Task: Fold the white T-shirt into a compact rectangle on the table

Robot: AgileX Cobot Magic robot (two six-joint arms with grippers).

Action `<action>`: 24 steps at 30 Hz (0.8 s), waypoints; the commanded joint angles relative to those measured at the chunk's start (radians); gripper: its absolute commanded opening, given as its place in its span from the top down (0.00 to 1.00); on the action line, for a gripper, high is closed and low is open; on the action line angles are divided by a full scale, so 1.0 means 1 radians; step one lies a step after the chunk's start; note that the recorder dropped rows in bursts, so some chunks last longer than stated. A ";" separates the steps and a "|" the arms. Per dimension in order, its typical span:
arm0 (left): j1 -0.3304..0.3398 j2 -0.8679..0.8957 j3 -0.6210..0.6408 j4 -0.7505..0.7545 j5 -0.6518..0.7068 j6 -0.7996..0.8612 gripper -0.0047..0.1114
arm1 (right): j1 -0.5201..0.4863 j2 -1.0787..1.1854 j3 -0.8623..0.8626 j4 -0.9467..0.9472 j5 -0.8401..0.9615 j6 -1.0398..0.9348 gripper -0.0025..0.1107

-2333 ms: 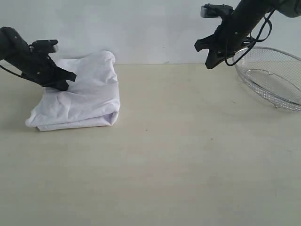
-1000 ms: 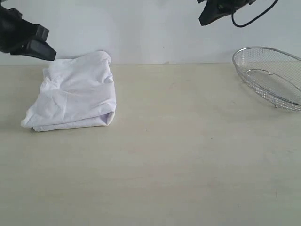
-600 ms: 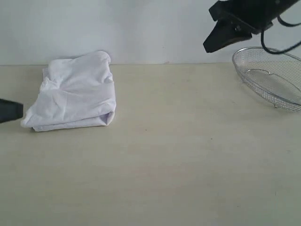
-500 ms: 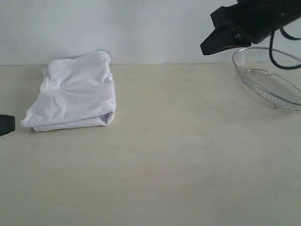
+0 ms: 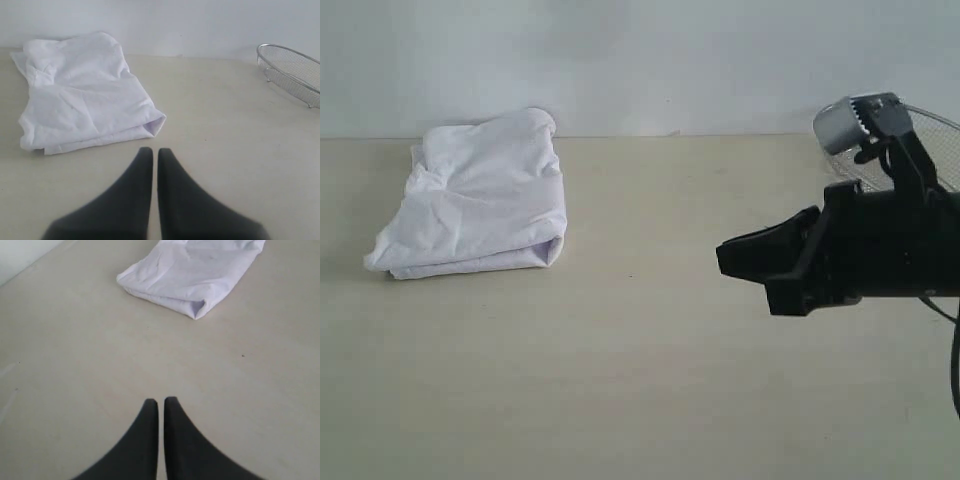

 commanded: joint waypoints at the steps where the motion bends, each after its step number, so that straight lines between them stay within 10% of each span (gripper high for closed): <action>1: -0.006 -0.021 0.006 -0.012 -0.010 -0.008 0.92 | 0.001 -0.009 0.019 0.018 -0.012 -0.002 0.98; 24: -0.006 -0.022 0.006 -0.012 -0.012 -0.008 0.92 | 0.001 -0.009 0.019 0.018 -0.016 -0.002 0.98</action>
